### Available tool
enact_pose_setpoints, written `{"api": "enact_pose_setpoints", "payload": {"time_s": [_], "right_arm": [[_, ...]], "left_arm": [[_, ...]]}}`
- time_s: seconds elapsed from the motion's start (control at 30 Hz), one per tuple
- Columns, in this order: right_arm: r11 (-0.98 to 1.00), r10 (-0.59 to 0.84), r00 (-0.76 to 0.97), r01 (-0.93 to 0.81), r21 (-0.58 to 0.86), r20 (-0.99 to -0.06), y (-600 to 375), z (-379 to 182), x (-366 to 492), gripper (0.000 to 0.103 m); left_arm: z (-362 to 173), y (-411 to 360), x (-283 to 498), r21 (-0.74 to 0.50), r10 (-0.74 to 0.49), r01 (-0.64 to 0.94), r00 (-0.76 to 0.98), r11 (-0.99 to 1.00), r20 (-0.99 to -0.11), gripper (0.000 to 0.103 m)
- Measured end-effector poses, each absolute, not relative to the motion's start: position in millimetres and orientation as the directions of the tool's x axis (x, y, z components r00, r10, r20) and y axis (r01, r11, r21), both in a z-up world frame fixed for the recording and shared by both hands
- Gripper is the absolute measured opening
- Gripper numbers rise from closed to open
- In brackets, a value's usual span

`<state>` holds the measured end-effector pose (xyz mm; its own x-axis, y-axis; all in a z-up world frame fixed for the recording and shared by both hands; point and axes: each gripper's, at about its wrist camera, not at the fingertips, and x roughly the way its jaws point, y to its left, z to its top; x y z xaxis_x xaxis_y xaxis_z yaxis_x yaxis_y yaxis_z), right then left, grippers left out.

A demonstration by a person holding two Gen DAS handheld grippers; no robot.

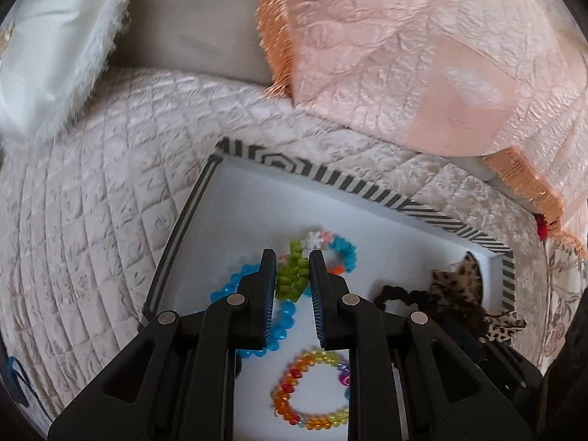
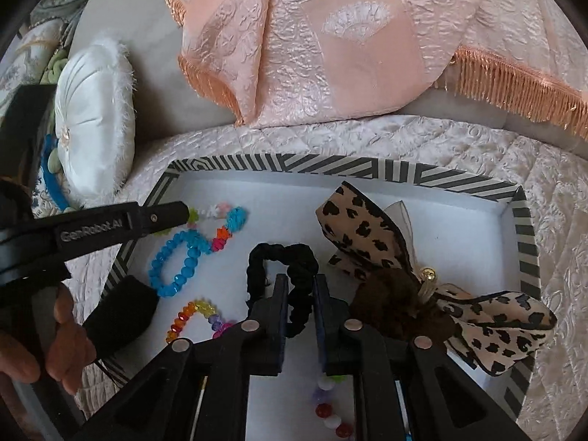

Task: Organize jewelry
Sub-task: 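Carry both items into the white tray and open both tools, then withdraw both tools and move toward purple bracelet and red bow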

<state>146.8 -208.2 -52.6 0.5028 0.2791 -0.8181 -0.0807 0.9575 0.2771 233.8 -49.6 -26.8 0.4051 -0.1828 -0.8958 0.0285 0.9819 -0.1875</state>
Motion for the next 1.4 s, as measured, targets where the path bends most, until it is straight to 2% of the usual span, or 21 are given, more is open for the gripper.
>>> {"api": "enact_pose_setpoints", "payload": {"time_s": [0.07,0.13,0.6,1.03,1.4], "right_arm": [[0.955,0.286,0.509,-0.085,0.283,-0.812,-207.8,-49.5,144.2,0.037],[0.958,0.28,0.511,-0.093,0.272,-0.813,-206.3,-46.0,140.8,0.037],[0.968,0.252,0.562,-0.129,0.217,-0.788,-197.9,-22.4,94.4,0.037],[0.986,0.167,0.617,-0.104,0.131,-0.769,-198.3,-2.6,21.9,0.038],[0.987,0.155,0.642,-0.065,0.148,-0.751,-208.2,5.3,-31.2,0.039]], "left_arm": [[-27.3,-47.1,233.7,-0.19,-0.183,0.025,0.404,0.982,-0.896,0.024],[-26.4,-45.7,232.5,-0.193,-0.185,0.022,0.407,0.981,-0.895,0.044],[-4.2,-43.4,184.3,-0.135,-0.14,0.044,0.462,0.99,-0.876,0.045],[18.2,-48.5,93.0,-0.073,-0.112,0.091,0.547,0.993,-0.83,0.045],[25.7,-57.2,32.5,-0.075,-0.121,0.104,0.566,0.992,-0.815,0.045]]}}
